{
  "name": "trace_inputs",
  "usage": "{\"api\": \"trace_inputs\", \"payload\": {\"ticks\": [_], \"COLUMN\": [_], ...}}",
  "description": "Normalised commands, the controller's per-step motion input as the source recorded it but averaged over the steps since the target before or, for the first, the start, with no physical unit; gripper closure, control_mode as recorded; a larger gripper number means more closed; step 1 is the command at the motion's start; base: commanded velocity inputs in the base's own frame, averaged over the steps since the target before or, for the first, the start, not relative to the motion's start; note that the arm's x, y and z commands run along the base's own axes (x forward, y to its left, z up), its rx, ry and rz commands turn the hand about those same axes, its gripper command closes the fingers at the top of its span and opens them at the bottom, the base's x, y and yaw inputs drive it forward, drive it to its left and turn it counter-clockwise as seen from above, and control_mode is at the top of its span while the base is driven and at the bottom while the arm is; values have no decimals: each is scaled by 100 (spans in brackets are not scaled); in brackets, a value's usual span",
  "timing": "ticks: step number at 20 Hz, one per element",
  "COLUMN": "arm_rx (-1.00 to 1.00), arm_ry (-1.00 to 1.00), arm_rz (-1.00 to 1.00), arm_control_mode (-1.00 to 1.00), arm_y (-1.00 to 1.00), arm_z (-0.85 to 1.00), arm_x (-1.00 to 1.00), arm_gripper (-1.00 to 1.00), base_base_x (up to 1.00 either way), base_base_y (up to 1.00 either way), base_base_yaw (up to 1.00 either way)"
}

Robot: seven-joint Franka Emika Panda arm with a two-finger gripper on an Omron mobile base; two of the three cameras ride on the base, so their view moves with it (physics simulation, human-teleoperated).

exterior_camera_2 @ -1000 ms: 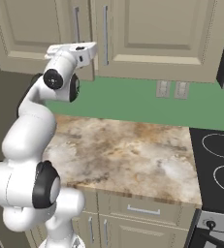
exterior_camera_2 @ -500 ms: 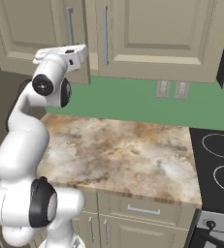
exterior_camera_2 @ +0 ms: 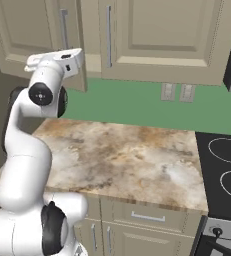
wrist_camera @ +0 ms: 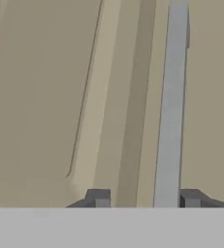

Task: Get the candle and the beer from the cabinet and move them to the dining counter.

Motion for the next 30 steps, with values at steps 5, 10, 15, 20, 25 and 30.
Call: {"api": "trace_inputs", "payload": {"ticks": [5, 10, 15, 20, 25, 30], "arm_rx": [-4, -4, -4, -5, -5, -5], "arm_ry": [0, 0, 0, 0, 0, 0], "arm_rz": [10, 10, 10, 9, 9, 9], "arm_control_mode": [-100, -100, -100, -100, -100, -100], "arm_y": [54, 53, 55, 56, 56, 57], "arm_z": [0, 0, 0, 0, 0, 0], "arm_x": [-46, -47, -45, -46, -50, -44], "arm_gripper": [100, 100, 100, 100, 100, 100], "base_base_x": [0, 0, 0, 0, 0, 0], "base_base_y": [0, 0, 0, 0, 0, 0], "base_base_yaw": [0, 0, 0, 0, 0, 0]}}
